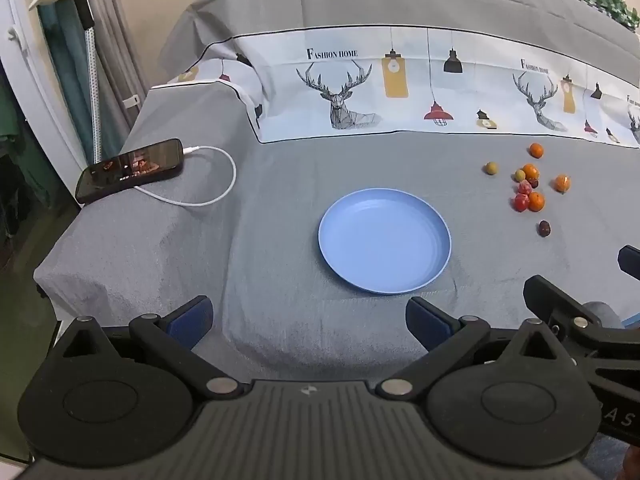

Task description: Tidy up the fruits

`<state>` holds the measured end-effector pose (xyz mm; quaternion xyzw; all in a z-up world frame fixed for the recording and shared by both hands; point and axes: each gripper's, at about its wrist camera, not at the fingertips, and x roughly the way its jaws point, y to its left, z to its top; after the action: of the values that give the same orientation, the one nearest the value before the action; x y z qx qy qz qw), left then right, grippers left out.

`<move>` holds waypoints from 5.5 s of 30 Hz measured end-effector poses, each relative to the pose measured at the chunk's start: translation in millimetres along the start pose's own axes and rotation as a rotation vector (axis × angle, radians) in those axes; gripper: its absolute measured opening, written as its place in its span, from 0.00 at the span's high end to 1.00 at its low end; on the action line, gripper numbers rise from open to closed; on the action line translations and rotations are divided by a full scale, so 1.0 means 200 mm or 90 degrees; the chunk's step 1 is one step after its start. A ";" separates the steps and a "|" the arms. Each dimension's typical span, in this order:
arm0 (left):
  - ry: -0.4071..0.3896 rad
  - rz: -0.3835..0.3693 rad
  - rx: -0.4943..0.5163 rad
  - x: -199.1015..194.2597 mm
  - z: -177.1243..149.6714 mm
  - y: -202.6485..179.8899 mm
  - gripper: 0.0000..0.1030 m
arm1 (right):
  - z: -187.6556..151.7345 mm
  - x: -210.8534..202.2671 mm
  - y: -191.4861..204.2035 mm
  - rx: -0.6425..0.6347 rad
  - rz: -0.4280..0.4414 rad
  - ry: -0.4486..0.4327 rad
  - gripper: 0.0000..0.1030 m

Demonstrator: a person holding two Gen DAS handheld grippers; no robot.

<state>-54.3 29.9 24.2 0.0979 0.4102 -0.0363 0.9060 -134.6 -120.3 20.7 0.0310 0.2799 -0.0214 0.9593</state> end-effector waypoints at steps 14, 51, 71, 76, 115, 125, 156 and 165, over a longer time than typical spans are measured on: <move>0.013 0.006 0.003 0.04 -0.02 -0.01 0.00 | -0.01 0.04 0.01 0.001 0.004 0.021 0.01; 0.030 0.010 0.001 0.08 -0.01 -0.02 0.00 | 0.00 0.08 0.00 0.016 0.017 0.037 0.01; 0.084 -0.038 0.048 0.34 0.22 -0.30 0.00 | -0.13 0.53 -0.57 0.167 -0.186 0.049 0.00; 0.092 -0.041 0.087 0.47 0.33 -0.49 0.00 | -0.26 0.95 -0.84 0.175 -0.221 0.119 0.01; 0.078 -0.256 0.248 1.54 0.69 -1.70 0.71 | -0.35 1.46 -1.37 0.278 -0.391 0.091 0.78; 0.041 -0.207 0.180 0.99 0.64 -1.13 0.70 | -0.22 1.06 -1.15 0.211 -0.302 0.008 0.78; -0.022 -0.108 -0.068 -0.12 -0.08 0.18 0.70 | -0.16 -0.18 0.06 -0.042 0.056 -0.101 0.78; -0.031 -0.106 -0.069 -0.17 -0.15 0.17 0.70 | -0.16 -0.19 0.12 -0.070 0.073 -0.103 0.78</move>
<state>-93.0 68.2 35.6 0.0135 0.3964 -0.0918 0.9134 -183.2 -93.2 14.8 -0.0080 0.2004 0.0463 0.9786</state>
